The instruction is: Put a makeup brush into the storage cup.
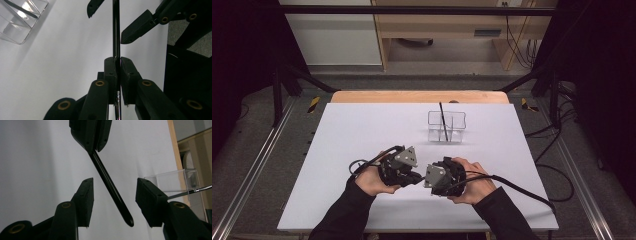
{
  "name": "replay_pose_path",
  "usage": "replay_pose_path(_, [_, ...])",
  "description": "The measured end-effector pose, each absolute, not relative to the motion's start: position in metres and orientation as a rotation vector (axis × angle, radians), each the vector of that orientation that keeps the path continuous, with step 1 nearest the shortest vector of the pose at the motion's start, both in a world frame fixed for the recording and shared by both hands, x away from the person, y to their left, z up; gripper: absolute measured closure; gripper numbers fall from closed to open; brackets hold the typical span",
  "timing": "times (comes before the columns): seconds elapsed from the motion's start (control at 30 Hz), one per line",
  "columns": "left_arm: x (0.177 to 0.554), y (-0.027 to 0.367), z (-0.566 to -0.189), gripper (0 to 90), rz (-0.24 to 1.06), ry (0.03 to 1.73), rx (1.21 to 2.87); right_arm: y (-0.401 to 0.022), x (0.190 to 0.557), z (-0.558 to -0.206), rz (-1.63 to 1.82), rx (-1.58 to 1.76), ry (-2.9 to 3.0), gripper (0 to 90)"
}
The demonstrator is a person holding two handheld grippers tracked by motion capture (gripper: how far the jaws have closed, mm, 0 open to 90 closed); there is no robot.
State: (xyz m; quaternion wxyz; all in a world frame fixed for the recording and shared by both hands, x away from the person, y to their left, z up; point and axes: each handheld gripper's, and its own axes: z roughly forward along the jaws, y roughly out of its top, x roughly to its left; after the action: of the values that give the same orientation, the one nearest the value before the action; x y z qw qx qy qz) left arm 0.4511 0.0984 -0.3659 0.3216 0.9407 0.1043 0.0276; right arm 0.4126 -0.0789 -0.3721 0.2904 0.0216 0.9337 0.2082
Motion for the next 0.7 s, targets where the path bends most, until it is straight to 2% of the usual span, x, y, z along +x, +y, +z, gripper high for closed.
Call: replay_pose_path(0.7, [0.4488,0.0934,-0.3609,83.4,0.072,0.255,2.479,-0.0749,0.4092,-0.3713,0.508,-0.054,2.483,68.3])
